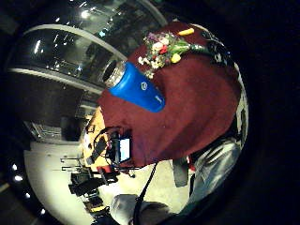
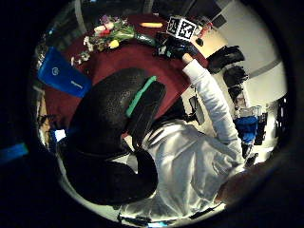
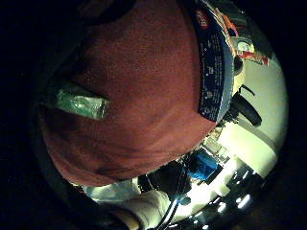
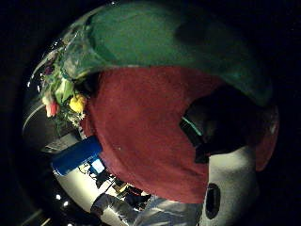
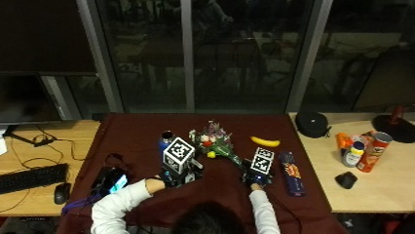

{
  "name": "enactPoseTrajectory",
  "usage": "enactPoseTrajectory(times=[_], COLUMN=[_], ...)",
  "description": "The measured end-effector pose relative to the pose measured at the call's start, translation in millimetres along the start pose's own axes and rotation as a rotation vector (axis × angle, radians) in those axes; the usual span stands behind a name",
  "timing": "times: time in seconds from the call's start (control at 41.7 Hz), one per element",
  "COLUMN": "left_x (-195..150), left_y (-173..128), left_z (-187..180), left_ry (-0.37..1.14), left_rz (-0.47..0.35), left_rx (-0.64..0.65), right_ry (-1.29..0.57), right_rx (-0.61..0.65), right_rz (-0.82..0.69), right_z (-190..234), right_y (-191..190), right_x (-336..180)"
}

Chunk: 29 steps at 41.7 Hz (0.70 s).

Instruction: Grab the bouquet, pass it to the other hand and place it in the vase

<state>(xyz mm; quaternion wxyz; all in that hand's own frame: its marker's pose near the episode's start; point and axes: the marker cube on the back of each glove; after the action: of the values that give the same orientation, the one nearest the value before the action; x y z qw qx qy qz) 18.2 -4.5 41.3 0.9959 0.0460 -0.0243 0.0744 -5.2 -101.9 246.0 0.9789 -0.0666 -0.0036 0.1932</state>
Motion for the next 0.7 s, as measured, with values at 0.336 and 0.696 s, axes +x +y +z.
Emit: enactPoseTrajectory(times=[0.336,0.696], left_x=[2,3], left_y=[1,-1], left_z=[11,25], left_ry=[-0.021,-0.018], left_rz=[-0.023,-0.092], left_rx=[-0.122,-0.214], right_ry=[-0.047,-0.182], right_rx=[-0.017,0.436], right_rz=[-0.041,-0.106], right_z=[1,0], right_y=[17,-21], right_x=[-13,-13])
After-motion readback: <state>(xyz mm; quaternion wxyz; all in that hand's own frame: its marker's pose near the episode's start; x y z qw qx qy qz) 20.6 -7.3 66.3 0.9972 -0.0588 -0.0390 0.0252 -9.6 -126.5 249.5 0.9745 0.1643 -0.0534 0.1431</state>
